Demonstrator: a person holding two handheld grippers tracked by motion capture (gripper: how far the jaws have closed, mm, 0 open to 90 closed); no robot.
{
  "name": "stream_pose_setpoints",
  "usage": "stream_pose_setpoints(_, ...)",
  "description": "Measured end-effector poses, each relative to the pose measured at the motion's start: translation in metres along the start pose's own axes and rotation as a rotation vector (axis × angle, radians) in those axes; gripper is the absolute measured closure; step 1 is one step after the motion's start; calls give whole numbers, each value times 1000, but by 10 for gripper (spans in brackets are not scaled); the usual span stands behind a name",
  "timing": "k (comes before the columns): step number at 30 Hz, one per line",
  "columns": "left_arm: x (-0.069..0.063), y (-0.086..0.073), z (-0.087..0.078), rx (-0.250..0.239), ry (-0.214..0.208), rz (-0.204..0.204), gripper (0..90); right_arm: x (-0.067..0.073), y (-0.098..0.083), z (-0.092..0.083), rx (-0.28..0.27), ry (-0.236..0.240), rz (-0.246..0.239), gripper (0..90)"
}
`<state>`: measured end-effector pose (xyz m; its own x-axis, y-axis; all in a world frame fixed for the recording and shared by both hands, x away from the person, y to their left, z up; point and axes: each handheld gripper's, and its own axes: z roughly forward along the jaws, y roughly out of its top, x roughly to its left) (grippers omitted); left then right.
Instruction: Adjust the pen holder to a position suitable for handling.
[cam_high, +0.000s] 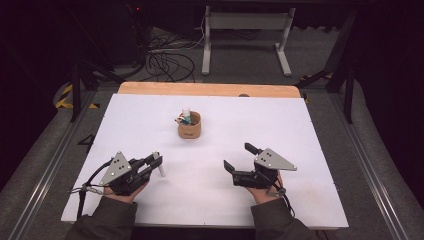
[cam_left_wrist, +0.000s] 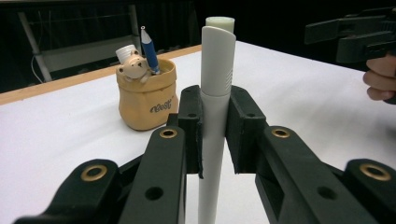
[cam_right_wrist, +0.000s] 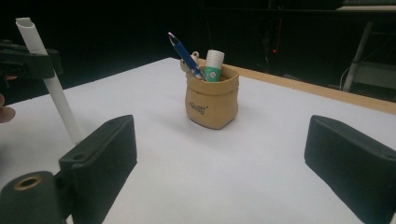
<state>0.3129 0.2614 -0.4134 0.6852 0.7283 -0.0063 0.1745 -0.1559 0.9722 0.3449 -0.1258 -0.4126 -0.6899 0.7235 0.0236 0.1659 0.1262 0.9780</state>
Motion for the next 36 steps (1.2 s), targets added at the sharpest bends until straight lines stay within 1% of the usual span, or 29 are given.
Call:
stream_pose_setpoints(5,2,3,4,9,7,2,772,-9,0,-11,-4,-14,4,80)
stream_pose_setpoints(9,2,6,8,14,9,13,772,-17,-2,-19,3,-31,-9,68)
stream_pose_setpoints(13,2,12,11,15,9,24,773,-25,-5,-28,5,-46,11,61)
stream_pose_setpoints(14,2,13,12,16,10,23,773,-26,-6,-29,3,-47,14,61)
stream_pose_setpoints(17,1,18,14,16,7,39,772,-31,-7,-32,0,-59,18,61)
stream_pose_setpoints(19,1,22,16,14,8,47,772,-33,-10,-34,10,-80,5,61)
stream_pose_setpoints(24,3,32,19,6,10,56,772,-38,-14,-38,8,-88,16,61)
stream_pose_setpoints(27,4,38,22,-6,2,48,772,-39,-13,-41,-3,-95,15,61)
stream_pose_setpoints(30,6,45,26,-13,1,55,772,-41,-13,-42,-9,-102,19,61)
stream_pose_setpoints(36,12,58,35,-26,-8,40,772,-44,-15,-44,-10,-108,24,61)
